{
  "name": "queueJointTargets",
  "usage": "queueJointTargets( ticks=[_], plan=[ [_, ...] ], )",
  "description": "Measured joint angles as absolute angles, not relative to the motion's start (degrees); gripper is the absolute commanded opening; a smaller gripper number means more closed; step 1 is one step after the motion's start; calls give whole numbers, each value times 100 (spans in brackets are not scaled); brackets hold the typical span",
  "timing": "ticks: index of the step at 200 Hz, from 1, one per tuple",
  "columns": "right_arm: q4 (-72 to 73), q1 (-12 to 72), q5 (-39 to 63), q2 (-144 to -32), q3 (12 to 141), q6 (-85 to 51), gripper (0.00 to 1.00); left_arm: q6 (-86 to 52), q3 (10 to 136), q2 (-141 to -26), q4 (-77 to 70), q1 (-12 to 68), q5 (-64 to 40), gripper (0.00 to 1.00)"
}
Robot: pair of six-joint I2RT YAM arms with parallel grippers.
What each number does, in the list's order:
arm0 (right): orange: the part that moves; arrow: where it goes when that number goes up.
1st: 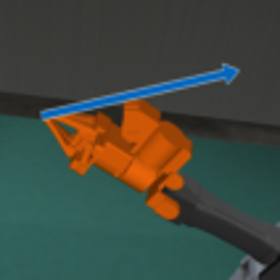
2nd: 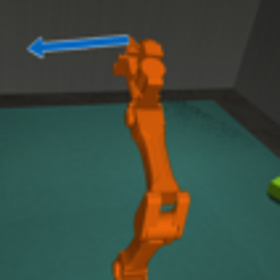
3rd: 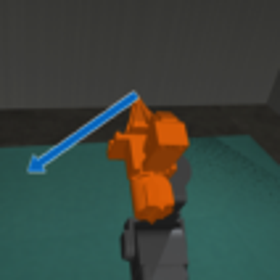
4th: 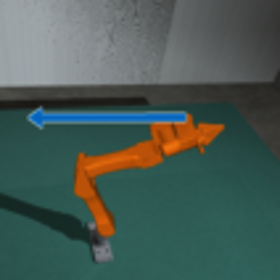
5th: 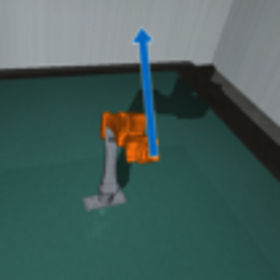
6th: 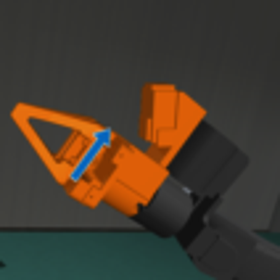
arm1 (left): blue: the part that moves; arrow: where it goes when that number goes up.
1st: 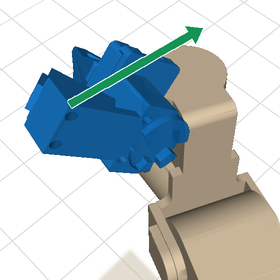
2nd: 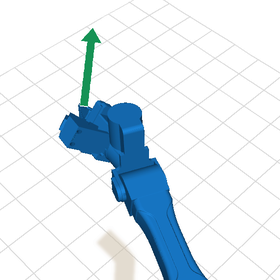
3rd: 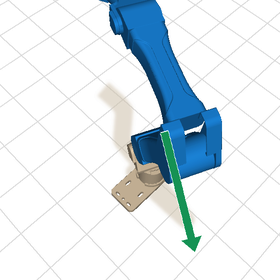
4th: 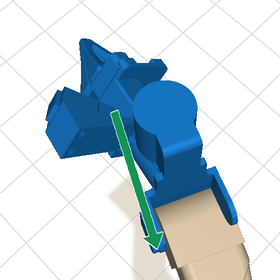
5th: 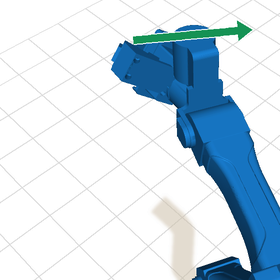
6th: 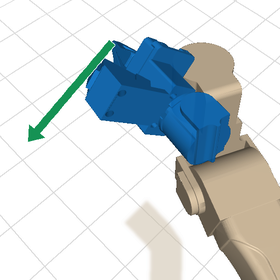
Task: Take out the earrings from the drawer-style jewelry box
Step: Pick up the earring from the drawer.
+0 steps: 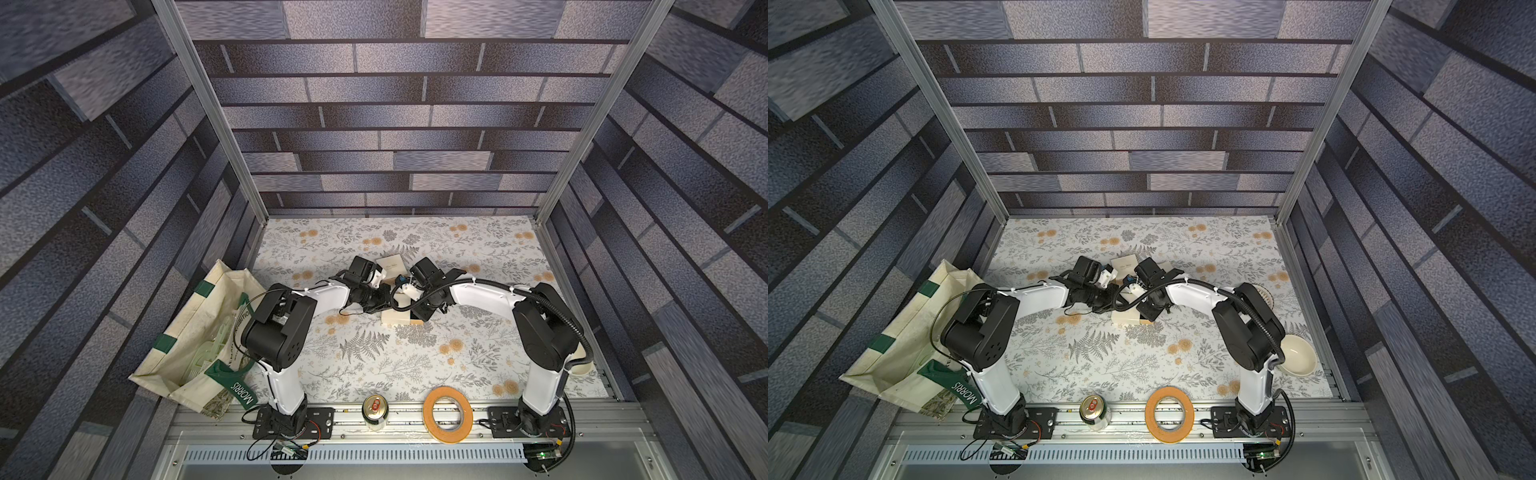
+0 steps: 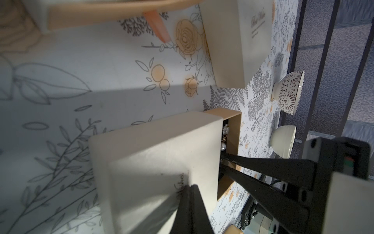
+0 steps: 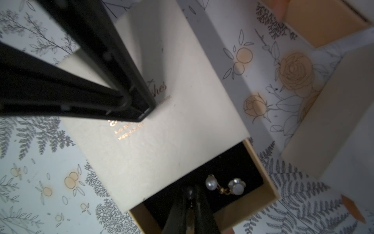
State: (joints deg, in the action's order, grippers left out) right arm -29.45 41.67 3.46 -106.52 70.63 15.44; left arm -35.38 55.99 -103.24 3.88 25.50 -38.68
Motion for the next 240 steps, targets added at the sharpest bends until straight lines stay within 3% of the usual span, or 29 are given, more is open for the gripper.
queueJointTargets(
  ticks=[240],
  plan=[
    [-2947,4167,344,-10580,7065,1483,0,-3538,5583,-10331,355,2541,-3898,0]
  ],
)
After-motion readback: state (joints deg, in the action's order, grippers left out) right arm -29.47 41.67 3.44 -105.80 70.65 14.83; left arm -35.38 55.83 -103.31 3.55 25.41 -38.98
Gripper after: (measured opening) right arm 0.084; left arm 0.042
